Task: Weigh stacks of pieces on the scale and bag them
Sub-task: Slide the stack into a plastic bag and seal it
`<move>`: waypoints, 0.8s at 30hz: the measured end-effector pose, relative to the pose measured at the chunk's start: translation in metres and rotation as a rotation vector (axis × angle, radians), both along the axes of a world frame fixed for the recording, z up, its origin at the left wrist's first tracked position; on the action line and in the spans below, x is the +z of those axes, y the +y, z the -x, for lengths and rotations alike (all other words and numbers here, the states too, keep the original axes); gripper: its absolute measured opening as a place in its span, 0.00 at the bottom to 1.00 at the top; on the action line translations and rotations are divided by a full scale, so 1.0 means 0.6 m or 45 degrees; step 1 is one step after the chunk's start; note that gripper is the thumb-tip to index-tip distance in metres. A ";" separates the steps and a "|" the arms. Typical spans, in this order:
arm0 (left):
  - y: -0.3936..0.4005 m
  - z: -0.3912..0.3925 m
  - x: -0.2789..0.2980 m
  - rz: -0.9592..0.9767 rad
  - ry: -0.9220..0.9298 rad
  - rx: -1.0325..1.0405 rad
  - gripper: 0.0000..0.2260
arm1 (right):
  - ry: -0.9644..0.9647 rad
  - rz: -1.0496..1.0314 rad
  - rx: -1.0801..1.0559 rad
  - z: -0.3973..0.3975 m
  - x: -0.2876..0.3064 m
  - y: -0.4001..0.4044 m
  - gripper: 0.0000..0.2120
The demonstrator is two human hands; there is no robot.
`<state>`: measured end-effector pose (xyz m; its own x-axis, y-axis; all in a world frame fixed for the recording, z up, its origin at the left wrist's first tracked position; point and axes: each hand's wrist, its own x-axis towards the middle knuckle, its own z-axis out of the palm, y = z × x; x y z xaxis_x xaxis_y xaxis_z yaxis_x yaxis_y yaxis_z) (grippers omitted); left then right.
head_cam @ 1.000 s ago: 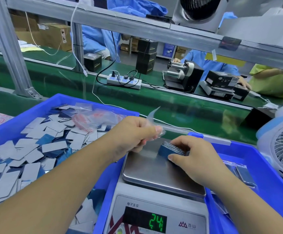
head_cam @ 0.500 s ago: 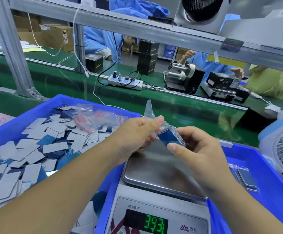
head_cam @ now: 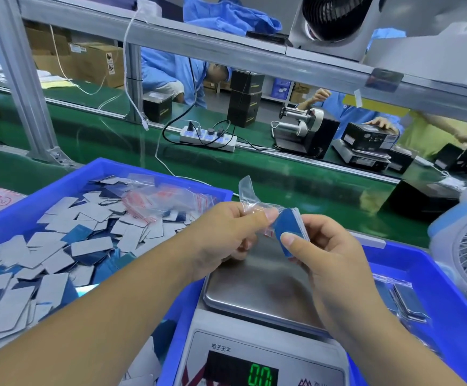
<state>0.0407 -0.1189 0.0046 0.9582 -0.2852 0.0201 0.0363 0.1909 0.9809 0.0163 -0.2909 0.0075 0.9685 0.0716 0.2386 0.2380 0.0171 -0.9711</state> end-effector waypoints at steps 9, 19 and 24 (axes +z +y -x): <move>0.001 0.002 0.001 0.081 -0.036 -0.116 0.04 | 0.202 -0.184 0.142 0.006 -0.002 0.007 0.10; 0.007 0.009 0.010 0.048 -0.024 -0.117 0.09 | 0.155 0.064 0.154 0.006 0.009 -0.005 0.13; 0.004 0.012 0.010 -0.019 -0.066 -0.067 0.14 | 0.131 0.110 0.149 0.006 0.011 -0.003 0.13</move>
